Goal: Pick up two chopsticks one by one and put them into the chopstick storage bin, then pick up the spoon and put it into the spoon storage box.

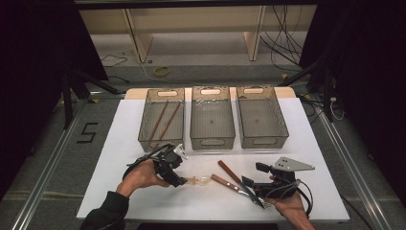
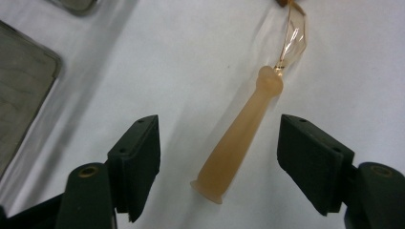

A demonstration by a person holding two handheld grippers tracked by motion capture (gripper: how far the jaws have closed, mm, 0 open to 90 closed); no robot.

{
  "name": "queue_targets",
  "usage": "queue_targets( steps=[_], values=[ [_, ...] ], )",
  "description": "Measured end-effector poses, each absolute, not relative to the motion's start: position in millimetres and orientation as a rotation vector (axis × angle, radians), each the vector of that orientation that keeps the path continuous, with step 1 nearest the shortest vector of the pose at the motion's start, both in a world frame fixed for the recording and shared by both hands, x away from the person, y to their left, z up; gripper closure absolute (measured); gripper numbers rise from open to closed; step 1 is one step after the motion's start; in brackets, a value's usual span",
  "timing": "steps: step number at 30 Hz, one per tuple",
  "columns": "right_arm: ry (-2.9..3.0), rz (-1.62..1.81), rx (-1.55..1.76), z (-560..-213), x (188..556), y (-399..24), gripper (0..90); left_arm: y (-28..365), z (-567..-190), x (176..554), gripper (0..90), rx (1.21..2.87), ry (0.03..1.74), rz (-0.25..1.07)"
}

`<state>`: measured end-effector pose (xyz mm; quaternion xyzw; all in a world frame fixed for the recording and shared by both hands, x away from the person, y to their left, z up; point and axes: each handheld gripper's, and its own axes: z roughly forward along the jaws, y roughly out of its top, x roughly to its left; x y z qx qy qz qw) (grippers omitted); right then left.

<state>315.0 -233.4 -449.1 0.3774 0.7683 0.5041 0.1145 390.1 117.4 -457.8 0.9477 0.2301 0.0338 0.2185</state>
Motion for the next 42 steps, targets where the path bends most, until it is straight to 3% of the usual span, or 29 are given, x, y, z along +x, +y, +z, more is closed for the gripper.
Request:
queue_targets(
  steps=[20, 38, 42],
  values=[
    [2.253, 1.471, 1.100, -448.1, 313.7, -233.1, 22.1, 109.0, -469.4, 386.8, 45.7, 2.696, 0.581, 0.049],
    [2.266, 1.469, 1.092, -448.6, 314.3, -231.5, 22.1, 106.0, -469.6, 378.6, 72.1, 2.784, 0.409, 0.094],
    [2.266, 1.468, 1.087, -448.5, 313.9, -231.3, 22.0, 107.2, -469.5, 378.2, 73.5, 2.782, 0.379, 0.098]
  ],
)
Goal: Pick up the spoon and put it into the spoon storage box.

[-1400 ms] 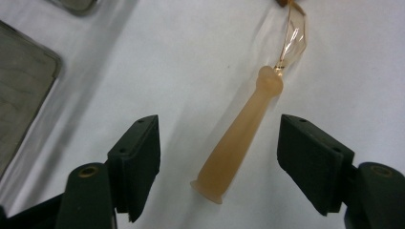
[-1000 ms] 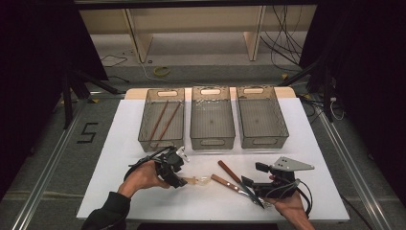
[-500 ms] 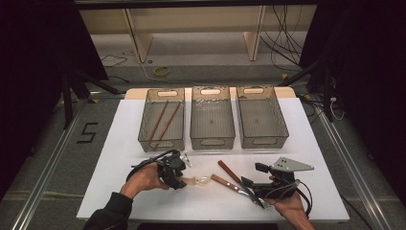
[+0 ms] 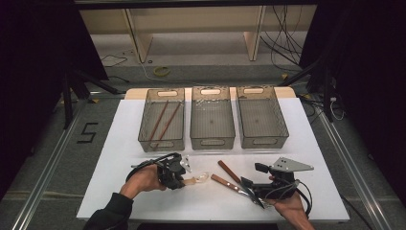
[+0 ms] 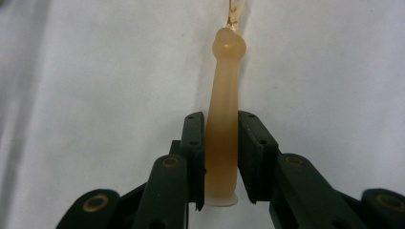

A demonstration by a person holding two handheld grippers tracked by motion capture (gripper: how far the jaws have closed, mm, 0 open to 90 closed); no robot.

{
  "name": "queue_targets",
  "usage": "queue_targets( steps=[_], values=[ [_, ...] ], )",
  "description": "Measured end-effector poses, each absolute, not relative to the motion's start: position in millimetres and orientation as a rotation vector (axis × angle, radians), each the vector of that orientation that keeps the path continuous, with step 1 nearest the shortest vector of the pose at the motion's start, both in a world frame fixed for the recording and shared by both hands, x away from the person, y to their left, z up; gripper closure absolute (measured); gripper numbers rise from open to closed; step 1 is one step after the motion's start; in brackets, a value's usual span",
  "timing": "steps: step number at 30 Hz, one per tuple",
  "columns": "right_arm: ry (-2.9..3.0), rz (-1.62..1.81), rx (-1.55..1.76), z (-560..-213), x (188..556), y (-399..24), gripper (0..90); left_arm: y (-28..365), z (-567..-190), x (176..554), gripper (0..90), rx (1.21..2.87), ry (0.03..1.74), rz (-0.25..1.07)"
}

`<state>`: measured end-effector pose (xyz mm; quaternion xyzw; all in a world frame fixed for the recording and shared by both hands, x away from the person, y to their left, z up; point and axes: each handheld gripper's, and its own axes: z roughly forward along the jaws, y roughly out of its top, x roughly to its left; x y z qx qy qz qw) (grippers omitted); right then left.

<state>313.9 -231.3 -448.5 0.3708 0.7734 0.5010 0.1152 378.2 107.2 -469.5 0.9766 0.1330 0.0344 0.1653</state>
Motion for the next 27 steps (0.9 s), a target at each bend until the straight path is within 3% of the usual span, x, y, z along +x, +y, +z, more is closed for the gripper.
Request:
queue_targets(
  steps=[16, 27],
  values=[
    [2.263, 1.465, 1.087, -448.1, 313.6, -231.1, 22.1, 119.4, -452.1, 380.9, 74.2, 2.675, 0.440, 0.101],
    [2.265, 1.466, 1.090, -448.3, 314.0, -231.2, 22.1, 125.8, -435.6, 385.8, 74.1, 2.506, 0.567, 0.130]
  ],
)
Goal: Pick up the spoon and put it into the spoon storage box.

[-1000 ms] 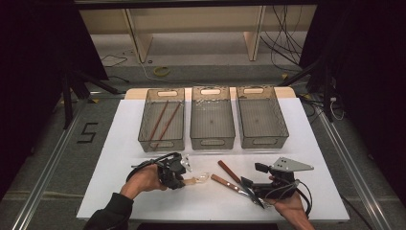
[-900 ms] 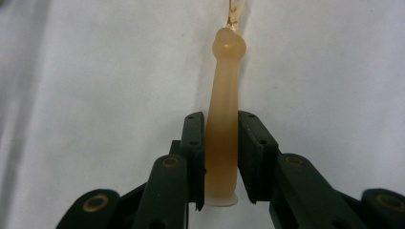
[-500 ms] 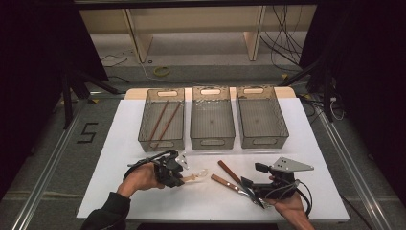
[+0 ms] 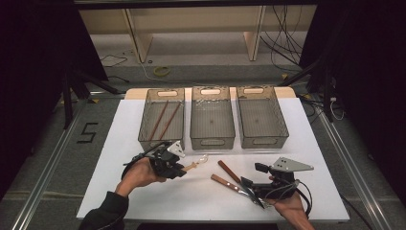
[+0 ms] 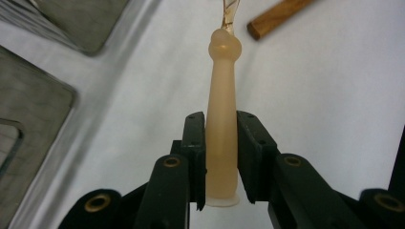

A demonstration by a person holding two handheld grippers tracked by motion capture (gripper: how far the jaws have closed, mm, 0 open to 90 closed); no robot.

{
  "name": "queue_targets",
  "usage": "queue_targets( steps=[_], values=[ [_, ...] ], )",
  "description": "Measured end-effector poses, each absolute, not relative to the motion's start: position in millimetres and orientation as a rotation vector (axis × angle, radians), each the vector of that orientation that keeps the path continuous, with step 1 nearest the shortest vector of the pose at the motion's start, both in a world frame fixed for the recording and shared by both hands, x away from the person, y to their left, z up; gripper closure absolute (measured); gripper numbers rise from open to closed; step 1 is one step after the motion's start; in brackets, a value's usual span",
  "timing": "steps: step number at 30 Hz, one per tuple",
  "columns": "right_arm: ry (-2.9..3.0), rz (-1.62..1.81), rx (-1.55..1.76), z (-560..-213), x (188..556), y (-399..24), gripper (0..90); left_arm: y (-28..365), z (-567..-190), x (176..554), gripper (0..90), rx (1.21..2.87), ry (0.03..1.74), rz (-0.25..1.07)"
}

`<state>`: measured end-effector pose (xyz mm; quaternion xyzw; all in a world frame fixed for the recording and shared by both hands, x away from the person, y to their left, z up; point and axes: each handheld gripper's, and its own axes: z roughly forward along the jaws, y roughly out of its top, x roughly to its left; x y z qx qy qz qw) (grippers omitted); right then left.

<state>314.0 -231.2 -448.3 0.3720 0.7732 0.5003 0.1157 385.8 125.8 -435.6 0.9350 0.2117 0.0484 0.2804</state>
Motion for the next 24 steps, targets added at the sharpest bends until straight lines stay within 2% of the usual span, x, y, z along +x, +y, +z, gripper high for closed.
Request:
queue_targets(
  steps=[12, 24],
  values=[
    [2.264, 1.466, 1.096, -448.5, 314.3, -231.1, 22.0, 128.5, -416.7, 391.4, 74.2, 2.381, 0.656, 0.200],
    [2.263, 1.469, 1.096, -448.4, 314.3, -231.2, 22.0, 122.9, -404.7, 407.6, 74.2, 2.281, 0.712, 0.216]
  ],
)
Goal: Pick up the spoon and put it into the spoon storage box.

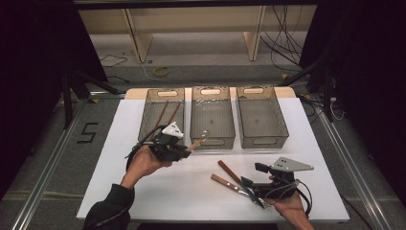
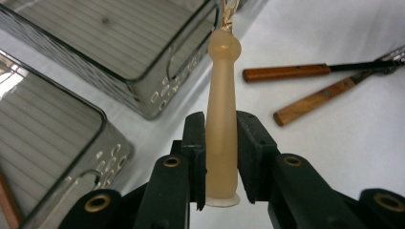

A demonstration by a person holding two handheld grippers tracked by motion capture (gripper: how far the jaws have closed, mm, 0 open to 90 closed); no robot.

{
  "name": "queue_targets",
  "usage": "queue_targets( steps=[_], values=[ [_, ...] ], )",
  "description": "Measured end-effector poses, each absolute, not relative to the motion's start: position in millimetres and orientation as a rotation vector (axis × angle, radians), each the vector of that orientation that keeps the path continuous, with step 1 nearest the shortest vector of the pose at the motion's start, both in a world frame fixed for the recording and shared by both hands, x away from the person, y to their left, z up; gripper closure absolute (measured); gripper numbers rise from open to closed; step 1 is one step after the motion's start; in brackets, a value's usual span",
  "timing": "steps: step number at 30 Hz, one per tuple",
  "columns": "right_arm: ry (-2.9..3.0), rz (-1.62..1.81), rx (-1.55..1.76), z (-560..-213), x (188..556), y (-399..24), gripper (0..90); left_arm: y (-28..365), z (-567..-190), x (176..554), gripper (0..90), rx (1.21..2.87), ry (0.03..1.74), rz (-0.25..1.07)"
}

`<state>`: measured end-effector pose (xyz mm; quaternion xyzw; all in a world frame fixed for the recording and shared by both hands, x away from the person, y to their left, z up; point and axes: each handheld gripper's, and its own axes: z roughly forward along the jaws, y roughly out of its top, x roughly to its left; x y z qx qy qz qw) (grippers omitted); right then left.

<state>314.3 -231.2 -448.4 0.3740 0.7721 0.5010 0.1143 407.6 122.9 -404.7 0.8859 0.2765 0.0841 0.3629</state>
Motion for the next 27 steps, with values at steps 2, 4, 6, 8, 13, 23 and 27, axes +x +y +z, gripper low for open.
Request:
queue_targets(
  steps=[2, 4, 6, 8, 13, 23, 27],
  values=[
    [2.263, 1.469, 1.096, -448.4, 314.3, -231.3, 22.0, 121.2, -403.1, 410.7, 74.2, 2.273, 0.720, 0.235],
    [2.263, 1.468, 1.094, -448.4, 314.2, -231.4, 22.0, 120.2, -400.9, 414.7, 74.2, 2.259, 0.726, 0.233],
    [2.265, 1.468, 1.095, -448.5, 314.3, -231.3, 22.0, 119.6, -398.2, 418.8, 74.2, 2.245, 0.737, 0.242],
    [2.265, 1.468, 1.096, -448.6, 314.4, -231.3, 22.0, 118.8, -395.2, 422.2, 74.2, 2.229, 0.748, 0.248],
    [2.267, 1.468, 1.100, -448.7, 314.3, -231.0, 22.0, 115.4, -389.2, 432.1, 74.2, 2.199, 0.773, 0.254],
    [2.268, 1.470, 1.101, -448.9, 314.6, -231.3, 22.0, 105.0, -387.0, 448.4, 74.2, 2.191, 0.798, 0.247],
    [2.268, 1.471, 1.101, -448.9, 314.6, -231.2, 22.0, 102.7, -386.8, 455.5, 74.2, 2.177, 0.820, 0.255]
  ],
)
